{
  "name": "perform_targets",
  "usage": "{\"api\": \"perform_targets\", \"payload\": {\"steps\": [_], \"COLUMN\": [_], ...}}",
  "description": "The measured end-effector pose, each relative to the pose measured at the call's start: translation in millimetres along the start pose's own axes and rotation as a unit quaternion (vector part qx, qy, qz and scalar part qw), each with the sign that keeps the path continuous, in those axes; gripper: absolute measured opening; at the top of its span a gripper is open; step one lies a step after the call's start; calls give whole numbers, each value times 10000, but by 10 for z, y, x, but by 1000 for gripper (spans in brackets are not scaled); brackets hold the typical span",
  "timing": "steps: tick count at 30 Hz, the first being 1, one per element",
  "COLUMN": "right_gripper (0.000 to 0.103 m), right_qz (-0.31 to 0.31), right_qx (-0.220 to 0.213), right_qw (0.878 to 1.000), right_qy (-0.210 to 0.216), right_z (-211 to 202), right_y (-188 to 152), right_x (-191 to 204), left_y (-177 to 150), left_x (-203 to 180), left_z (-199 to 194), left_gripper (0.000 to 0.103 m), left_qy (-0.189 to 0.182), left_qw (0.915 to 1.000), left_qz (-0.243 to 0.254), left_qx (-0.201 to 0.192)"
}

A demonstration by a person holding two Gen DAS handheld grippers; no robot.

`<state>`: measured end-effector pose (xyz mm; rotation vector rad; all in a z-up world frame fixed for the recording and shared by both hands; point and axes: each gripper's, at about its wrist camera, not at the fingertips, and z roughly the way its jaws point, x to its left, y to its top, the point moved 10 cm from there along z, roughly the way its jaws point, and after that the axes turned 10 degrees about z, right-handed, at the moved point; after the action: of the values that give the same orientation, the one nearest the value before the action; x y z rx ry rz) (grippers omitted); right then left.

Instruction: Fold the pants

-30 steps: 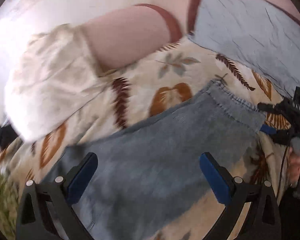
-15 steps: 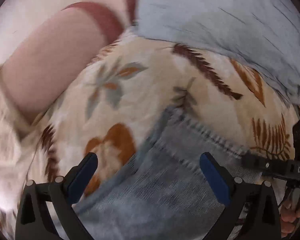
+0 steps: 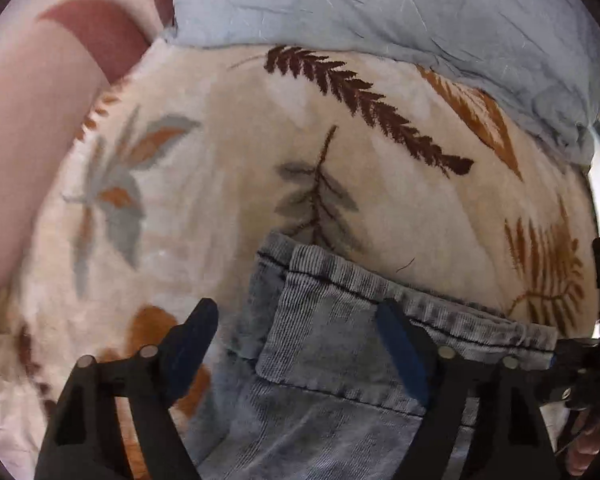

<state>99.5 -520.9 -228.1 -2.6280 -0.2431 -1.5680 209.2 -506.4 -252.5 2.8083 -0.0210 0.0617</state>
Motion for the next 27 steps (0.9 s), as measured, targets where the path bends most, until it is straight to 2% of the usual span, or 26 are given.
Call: {"api": "perform_targets", "payload": {"steps": [3, 4, 5, 7, 10, 16, 21, 27], "right_gripper": [39, 34, 30, 18, 17, 16, 16, 16], "right_qz": [-66, -120, -160, -300, -398, -799, -1074, -1780], "right_qx": [19, 49, 72, 149, 168, 110, 100, 163], "right_qw": [10000, 9999, 9998, 9993, 9990, 9967, 9941, 9835], "right_qy": [-18, -11, -38, -145, -79, -33, 98, 284], "right_z": [31, 42, 56, 101, 93, 33, -36, -73], "right_y": [-11, -20, -27, -67, -100, -210, -313, -603], "right_x": [15, 32, 35, 43, 120, 351, 549, 918], "left_y": [-28, -37, -41, -35, -28, -17, -96, -310], "left_x": [-13, -16, -17, -16, 40, 76, 144, 332], "left_z": [-27, -42, -57, -106, -179, -422, -765, -1272], "left_gripper": [71, 65, 61, 45, 33, 23, 21, 21], "left_qy": [-288, -307, -306, -272, -180, -21, 4, 152], "left_qw": [9993, 9991, 9991, 9989, 9984, 9965, 9917, 9821], "left_qz": [-149, -167, -177, -199, -331, -422, -623, -964], "left_qx": [-193, -230, -250, -333, -427, -725, -1125, -1608]}}
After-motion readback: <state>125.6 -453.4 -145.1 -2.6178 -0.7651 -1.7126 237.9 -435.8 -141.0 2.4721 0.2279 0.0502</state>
